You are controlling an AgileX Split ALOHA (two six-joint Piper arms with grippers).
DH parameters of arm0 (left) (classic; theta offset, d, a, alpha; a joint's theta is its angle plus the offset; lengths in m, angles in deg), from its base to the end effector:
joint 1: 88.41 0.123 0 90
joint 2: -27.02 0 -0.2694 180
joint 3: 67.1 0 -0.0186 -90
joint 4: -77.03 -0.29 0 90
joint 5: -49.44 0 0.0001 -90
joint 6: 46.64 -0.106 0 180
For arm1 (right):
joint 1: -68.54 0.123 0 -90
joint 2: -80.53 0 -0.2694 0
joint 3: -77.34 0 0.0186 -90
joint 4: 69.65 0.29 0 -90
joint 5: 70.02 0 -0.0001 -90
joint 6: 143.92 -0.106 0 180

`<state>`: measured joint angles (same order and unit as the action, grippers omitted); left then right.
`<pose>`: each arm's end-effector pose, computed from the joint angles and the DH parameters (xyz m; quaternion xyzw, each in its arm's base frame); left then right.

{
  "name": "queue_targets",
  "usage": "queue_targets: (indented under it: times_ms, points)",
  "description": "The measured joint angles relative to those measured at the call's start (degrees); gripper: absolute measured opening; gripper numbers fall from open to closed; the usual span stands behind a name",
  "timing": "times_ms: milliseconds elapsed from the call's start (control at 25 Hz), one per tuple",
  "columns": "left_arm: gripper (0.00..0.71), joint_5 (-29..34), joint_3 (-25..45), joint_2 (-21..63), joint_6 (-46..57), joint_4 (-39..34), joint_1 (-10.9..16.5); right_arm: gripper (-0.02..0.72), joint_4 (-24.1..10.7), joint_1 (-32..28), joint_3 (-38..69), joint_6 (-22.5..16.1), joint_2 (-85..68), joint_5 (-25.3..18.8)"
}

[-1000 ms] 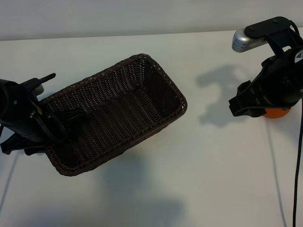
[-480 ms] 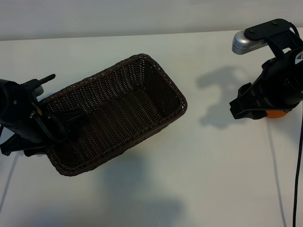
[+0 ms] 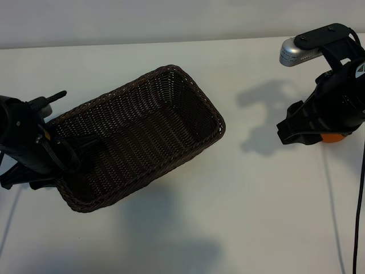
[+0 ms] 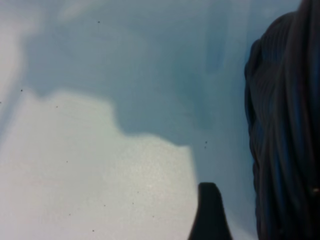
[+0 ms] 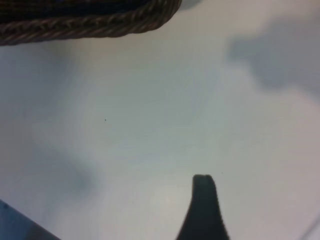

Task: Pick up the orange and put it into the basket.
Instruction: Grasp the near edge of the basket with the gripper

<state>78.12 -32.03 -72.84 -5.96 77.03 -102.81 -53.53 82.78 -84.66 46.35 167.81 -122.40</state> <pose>0.2851 -0.0732 0.0951 -0.2250 0.9639 -0.0659 0.1264 0.2976 0.0996 0.2387 -0.1452 0.9625 0.1321 0.1873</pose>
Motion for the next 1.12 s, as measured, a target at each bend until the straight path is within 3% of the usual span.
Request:
queue_targets:
  times_ms: [280,600,920,1120]
  points:
    - [0.409,0.10,0.00,0.00,0.27,0.00,0.00,0.526,0.00,0.00,0.00,0.65,0.00,-0.09]
    - [0.174,-1.11,0.00,0.00,0.83,0.32,0.00,0.526,0.00,0.00,0.00,0.70,0.00,-0.14]
    - [0.174,-2.81,0.47,0.00,-0.38,0.78,0.00,0.526,0.00,0.00,0.00,0.70,0.00,-0.14]
    - [0.165,-3.30,0.47,0.26,-5.98,4.94,0.00,0.525,0.00,0.00,0.00,0.70,0.00,-0.14]
